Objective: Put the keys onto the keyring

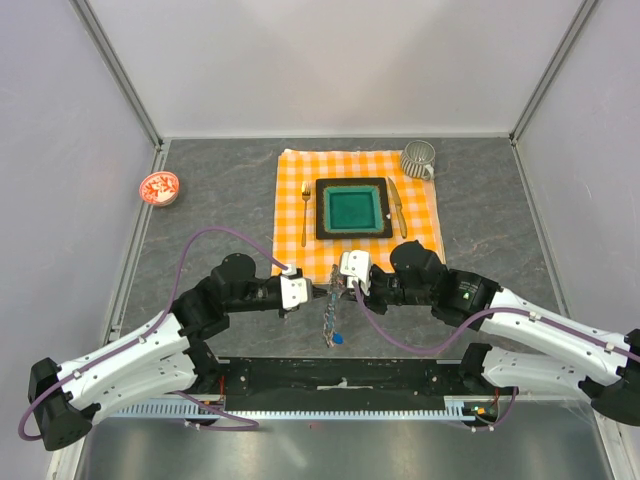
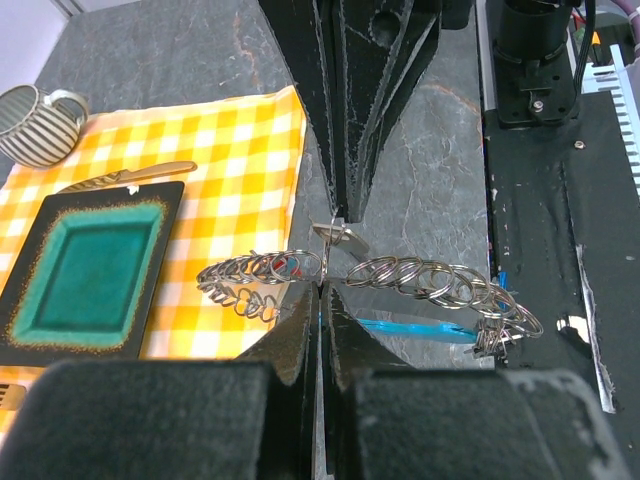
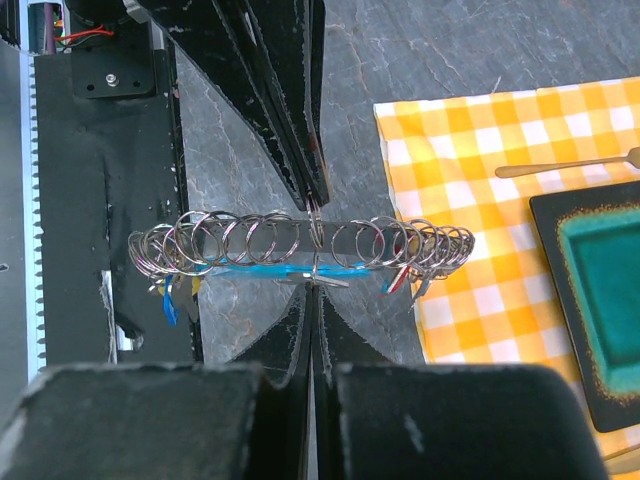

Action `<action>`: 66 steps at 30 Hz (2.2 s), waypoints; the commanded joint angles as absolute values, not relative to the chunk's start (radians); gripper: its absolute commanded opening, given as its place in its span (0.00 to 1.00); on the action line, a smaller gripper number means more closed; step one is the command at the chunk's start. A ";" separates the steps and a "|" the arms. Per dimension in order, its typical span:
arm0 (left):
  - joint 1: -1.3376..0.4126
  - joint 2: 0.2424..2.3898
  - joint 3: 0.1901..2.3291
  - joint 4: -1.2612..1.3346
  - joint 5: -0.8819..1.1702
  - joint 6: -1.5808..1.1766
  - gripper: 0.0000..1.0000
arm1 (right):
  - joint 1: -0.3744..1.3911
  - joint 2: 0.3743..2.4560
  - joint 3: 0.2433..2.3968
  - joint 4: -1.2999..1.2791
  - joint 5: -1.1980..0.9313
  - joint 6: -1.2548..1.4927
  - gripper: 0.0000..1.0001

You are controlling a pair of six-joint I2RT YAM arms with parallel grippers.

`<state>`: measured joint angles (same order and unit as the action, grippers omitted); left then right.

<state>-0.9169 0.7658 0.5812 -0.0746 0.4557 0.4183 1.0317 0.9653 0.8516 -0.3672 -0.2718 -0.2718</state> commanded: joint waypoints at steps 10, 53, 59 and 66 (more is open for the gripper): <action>-0.920 0.764 0.589 0.021 0.505 0.431 0.02 | 1.037 0.963 0.854 -0.339 -0.288 -0.264 0.00; -0.920 0.765 0.594 0.009 0.502 0.433 0.02 | 1.039 0.946 0.851 -0.356 -0.267 -0.272 0.00; -0.922 0.769 0.595 0.009 0.514 0.431 0.02 | 1.039 0.953 0.851 -0.354 -0.279 -0.275 0.00; -0.920 0.775 0.597 0.009 0.532 0.431 0.02 | 1.039 0.959 0.854 -0.354 -0.301 -0.281 0.00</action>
<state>-0.9169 0.7746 0.5812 -0.0574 0.4820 0.4179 1.0325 0.9516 0.8513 -0.3798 -0.2726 -0.2745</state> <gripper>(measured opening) 0.025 0.007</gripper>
